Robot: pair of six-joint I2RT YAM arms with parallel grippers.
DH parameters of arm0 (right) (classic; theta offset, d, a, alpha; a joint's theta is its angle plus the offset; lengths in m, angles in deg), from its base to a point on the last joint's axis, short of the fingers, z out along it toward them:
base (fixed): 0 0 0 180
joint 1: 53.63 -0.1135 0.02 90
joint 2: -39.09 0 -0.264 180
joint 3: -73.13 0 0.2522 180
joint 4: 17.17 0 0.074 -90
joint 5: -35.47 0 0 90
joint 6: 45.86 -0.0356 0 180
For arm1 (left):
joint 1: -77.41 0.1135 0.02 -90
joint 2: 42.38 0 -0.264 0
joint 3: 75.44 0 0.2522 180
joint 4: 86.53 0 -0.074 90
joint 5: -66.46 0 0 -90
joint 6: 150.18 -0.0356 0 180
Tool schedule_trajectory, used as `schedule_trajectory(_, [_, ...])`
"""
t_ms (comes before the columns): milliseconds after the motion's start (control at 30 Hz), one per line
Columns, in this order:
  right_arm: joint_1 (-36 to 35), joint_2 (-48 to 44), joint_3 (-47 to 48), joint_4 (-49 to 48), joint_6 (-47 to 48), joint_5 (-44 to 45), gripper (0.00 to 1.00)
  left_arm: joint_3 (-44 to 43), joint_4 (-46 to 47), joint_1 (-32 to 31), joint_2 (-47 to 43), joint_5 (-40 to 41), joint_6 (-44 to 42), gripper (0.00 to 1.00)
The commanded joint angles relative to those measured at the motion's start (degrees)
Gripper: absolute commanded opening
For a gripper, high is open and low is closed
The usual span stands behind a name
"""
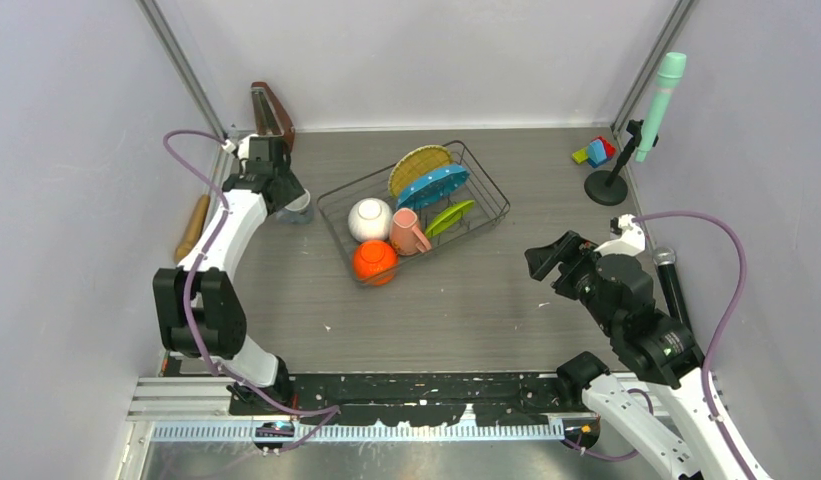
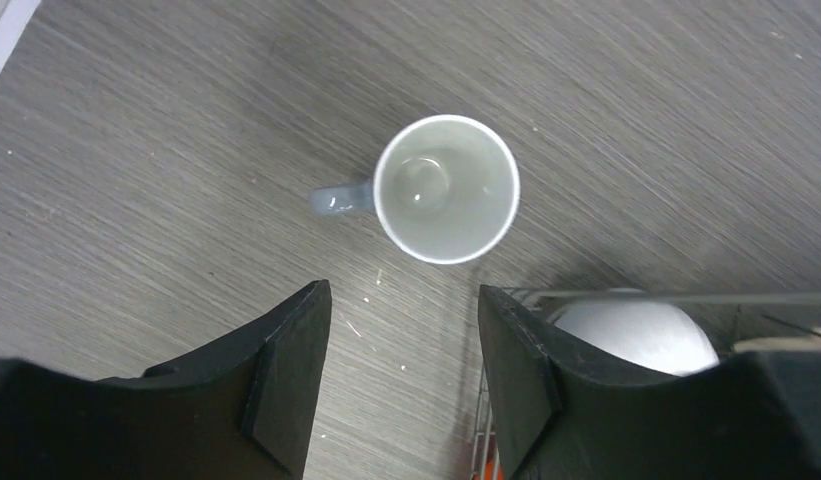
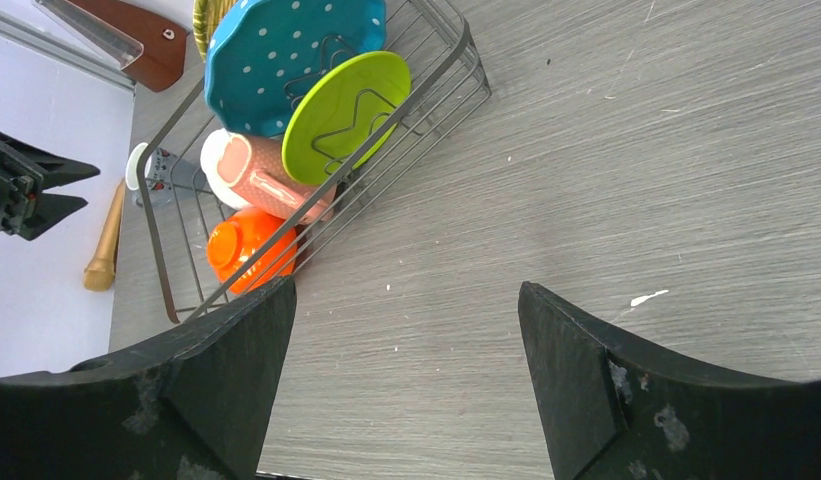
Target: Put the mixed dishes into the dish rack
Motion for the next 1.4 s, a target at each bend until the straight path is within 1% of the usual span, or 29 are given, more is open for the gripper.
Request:
schedule_trajectory(0, [-0.05,-1.57,0.06,-1.13,-0.60,0.12,0.88,-2.45,0.38,1.26,1.99,3.29,4.39,0.58])
schedule_trajectory(200, [-0.05,-1.36,0.05,-1.05,-0.71,0.08,0.88,-2.17,0.27,1.84,6.38,1.12,8.90,0.55])
schedule_trajectory(300, [-0.07,-1.33,0.15,-1.06,-0.58,0.14,0.88,-2.53,0.02,1.91,8.31,1.45,11.17,0.54])
schedule_trajectory(400, [-0.05,-1.26,0.16,-1.05,-0.50,0.14,0.88,-4.07,-2.00,1.93,10.75,1.44,13.18,0.53])
schedule_trajectory(433, [-0.05,-1.25,0.22,-1.02,-0.55,0.17,0.88,-4.85,-3.15,1.93,11.88,1.46,13.81,0.50])
schedule_trajectory(467, [-0.05,-1.18,0.19,-1.04,-0.54,0.18,0.88,-5.58,-4.21,1.95,12.63,1.63,14.22,0.47])
schedule_trajectory(533, [-0.05,-1.23,0.18,-1.03,-0.56,0.19,0.88,-6.56,-5.62,1.93,13.70,2.50,14.82,0.38])
schedule_trajectory(600, [-0.05,-1.36,0.05,-1.02,-0.74,0.07,0.88,-6.05,-5.14,1.92,13.54,3.15,15.45,0.33])
schedule_trajectory(633, [-0.05,-1.43,-0.07,-1.04,-0.76,0.02,0.88,-5.37,-4.27,1.97,13.16,3.27,15.69,0.25])
schedule_trajectory(700, [-0.05,-1.53,-0.29,-1.00,-0.98,-0.03,0.88,-4.02,-2.92,2.04,11.98,3.31,15.82,0.02])
schedule_trajectory(733, [-0.05,-1.52,-0.33,-0.99,-0.98,-0.29,0.88,-3.87,-3.28,2.14,11.33,3.52,15.93,0.00])
schedule_trajectory(867, [-0.05,-0.54,0.01,-1.84,-0.08,-2.94,0.88,-3.32,-4.59,2.19,6.37,5.73,15.67,0.00])
schedule_trajectory(1033, [-0.05,3.47,0.09,-5.13,0.54,-9.14,0.88,-1.74,-5.29,2.19,-2.38,2.68,17.26,0.00])
schedule_trajectory(1167, [-0.05,6.62,-0.16,-9.21,-0.41,-14.84,0.88,-1.07,-5.57,2.25,-9.49,1.82,16.10,0.00])
schedule_trajectory(1267, [-0.05,8.07,-0.40,-11.80,-1.19,-19.59,0.88,-1.82,-5.64,2.89,-12.58,-3.74,14.23,0.00])
schedule_trajectory(1367, [-0.05,9.13,-0.89,-15.71,-0.97,-24.28,0.87,-2.38,-3.58,2.98,-15.19,-13.49,12.56,0.00])
